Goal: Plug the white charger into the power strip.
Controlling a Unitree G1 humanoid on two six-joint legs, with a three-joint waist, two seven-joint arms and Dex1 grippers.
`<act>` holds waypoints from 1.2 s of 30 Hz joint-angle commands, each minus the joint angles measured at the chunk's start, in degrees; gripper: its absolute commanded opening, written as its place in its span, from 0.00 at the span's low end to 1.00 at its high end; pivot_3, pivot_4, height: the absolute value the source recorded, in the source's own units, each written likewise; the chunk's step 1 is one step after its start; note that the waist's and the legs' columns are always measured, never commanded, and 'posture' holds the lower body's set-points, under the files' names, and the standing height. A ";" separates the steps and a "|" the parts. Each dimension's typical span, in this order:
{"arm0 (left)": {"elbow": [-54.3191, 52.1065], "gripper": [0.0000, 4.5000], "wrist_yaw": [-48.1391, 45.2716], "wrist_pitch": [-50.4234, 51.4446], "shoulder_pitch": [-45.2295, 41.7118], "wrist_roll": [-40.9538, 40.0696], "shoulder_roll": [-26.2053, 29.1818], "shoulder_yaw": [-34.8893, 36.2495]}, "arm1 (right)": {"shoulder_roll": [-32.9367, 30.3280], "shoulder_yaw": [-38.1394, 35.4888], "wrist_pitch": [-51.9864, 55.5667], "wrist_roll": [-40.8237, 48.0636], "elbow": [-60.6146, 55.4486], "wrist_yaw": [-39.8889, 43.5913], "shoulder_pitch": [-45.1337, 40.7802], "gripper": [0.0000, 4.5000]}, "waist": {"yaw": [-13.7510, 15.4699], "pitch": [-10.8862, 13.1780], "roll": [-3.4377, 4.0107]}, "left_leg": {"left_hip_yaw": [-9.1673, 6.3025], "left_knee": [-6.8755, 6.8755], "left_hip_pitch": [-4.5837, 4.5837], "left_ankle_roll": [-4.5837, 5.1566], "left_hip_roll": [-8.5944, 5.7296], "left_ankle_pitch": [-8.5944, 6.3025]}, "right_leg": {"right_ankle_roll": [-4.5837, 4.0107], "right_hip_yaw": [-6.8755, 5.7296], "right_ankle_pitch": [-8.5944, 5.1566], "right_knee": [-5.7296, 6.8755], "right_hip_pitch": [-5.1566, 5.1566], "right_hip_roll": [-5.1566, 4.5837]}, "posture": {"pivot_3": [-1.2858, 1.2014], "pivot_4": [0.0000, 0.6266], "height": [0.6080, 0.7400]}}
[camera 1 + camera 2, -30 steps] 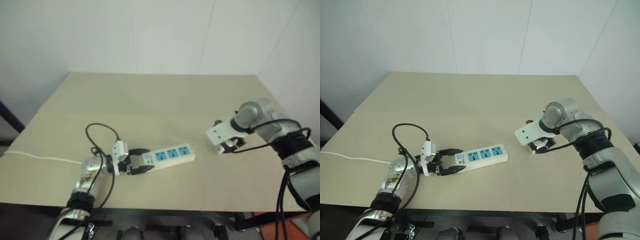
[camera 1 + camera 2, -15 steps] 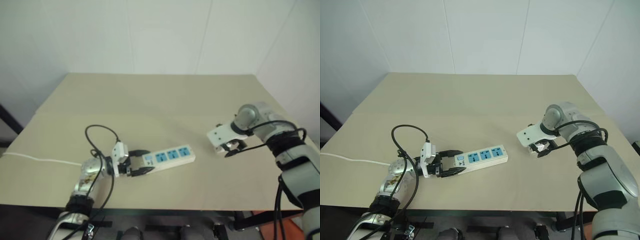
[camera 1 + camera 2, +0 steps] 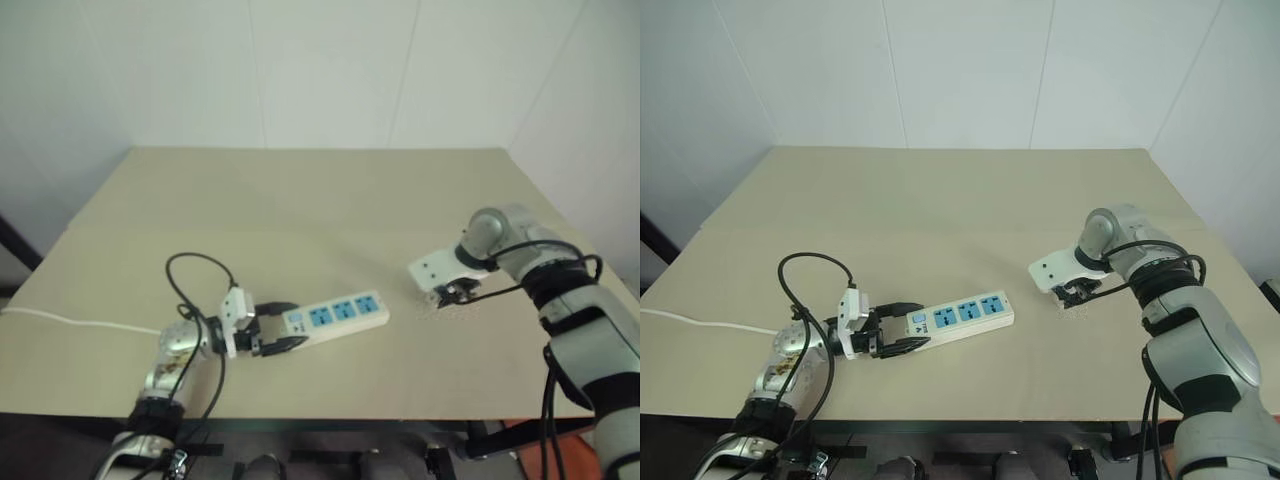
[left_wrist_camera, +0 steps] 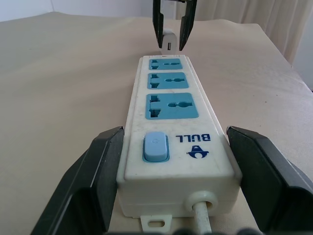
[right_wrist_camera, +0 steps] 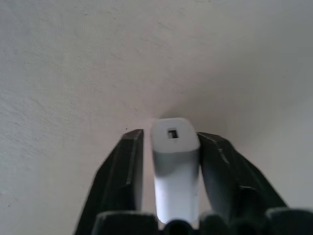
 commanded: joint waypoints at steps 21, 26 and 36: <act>-1.12 0.70 -4.81 3.42 -0.47 -0.93 2.41 -2.74 | 5.85 -36.29 58.20 45.12 -42.65 -2.51 10.98 0.25 | 0.10 -0.03 -0.02 | -0.15 0.02 0.03 0.00 0.01 0.00 | -0.03 -0.09 -0.01 0.06 0.09 0.00 | 0.52 0.24 1.00; -1.15 0.70 -7.97 4.86 -1.80 -1.02 3.98 -3.61 | 17.12 -45.32 66.18 57.65 -48.06 -14.30 21.61 0.25 | -0.02 -0.04 -0.04 | -0.16 0.03 0.04 0.00 0.02 0.00 | -0.02 -0.13 -0.01 0.05 0.13 0.01 | 0.52 0.24 1.00; -0.56 0.70 -11.54 5.93 -2.87 -1.56 5.24 -4.43 | 26.58 -42.52 54.06 61.95 -45.68 -12.64 29.74 0.25 | -0.30 0.00 0.02 | -0.14 0.03 -0.05 0.00 0.02 0.00 | 0.00 -0.11 -0.03 0.11 0.00 0.03 | 0.52 0.24 1.00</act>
